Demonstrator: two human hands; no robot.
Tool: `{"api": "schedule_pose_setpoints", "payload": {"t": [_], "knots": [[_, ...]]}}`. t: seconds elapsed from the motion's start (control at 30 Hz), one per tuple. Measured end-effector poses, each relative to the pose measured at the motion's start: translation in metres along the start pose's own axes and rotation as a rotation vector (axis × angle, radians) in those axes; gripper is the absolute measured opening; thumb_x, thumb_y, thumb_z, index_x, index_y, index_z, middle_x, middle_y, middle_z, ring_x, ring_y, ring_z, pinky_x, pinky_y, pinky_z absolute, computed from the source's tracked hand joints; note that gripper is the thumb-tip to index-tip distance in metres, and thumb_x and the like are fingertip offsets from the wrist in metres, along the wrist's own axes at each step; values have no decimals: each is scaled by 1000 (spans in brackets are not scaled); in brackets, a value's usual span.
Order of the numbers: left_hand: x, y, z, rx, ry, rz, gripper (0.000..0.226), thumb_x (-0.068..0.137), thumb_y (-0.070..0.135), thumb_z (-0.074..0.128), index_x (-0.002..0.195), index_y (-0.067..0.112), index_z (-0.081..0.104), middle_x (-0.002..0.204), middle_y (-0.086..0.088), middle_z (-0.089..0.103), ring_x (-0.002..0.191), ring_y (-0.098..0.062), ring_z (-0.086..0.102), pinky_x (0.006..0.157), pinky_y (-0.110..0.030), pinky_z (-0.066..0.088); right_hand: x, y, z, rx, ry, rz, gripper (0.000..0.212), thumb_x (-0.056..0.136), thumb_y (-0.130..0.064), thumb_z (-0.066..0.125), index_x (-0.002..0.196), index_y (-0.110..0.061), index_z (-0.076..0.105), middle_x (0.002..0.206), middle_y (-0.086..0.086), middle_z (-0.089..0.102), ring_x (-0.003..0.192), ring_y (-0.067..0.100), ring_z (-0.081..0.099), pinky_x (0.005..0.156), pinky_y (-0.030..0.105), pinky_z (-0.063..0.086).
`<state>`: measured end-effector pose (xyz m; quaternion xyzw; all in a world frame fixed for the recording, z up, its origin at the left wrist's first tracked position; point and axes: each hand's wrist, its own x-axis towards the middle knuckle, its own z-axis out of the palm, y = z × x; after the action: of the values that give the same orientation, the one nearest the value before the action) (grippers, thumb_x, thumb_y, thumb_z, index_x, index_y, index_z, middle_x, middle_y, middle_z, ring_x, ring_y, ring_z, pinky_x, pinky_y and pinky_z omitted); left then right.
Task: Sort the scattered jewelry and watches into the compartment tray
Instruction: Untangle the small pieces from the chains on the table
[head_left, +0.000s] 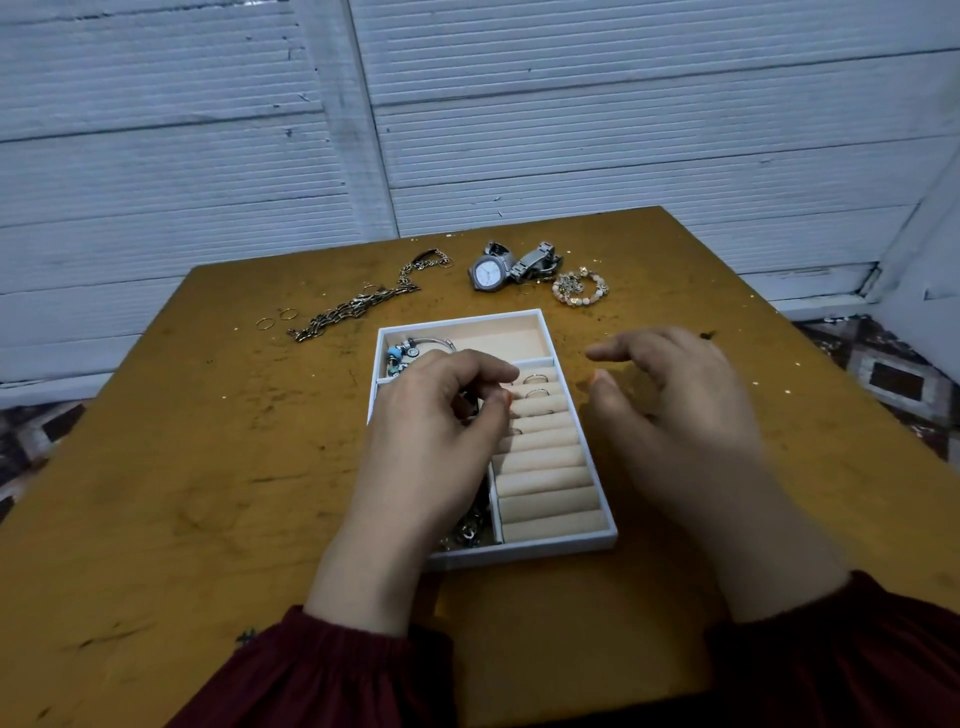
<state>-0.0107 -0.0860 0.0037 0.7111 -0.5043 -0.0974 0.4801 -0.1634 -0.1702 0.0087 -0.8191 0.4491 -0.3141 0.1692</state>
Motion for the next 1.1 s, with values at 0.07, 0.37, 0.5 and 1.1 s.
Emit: {"api": "schedule_pose_setpoints", "payload": {"t": [0.07,0.37,0.5,1.1], "knots": [[1,-1,-4,-46,17,-3,22,84,10,66,89,32,70,78,7,63,66,-4,57,63,-23,48,1,-8,2,37,-6,-21,23,86,-31,55,106,-30,65,105,-14,53,112,14,48,96,39,38],[16,-26,-48,-124,192,-55,18,84,6,67,88,22,72,79,7,68,62,1,56,58,-11,42,10,-59,26,78,-56,-193,29,85,-41,47,104,-29,66,101,-10,60,101,14,52,88,39,42],[25,-46,-64,-239,378,-119,25,86,0,63,86,23,69,78,8,66,57,5,53,51,-6,40,24,-89,36,-70,-175,-291,29,93,-43,44,117,-34,58,114,-10,56,113,13,44,92,32,30],[89,-162,-119,164,486,-294,28,81,6,56,96,28,66,96,-3,63,85,-22,60,79,-38,51,117,-154,137,-226,-371,-478,28,91,-29,55,118,-33,58,119,-3,64,115,24,50,98,39,33]]}}
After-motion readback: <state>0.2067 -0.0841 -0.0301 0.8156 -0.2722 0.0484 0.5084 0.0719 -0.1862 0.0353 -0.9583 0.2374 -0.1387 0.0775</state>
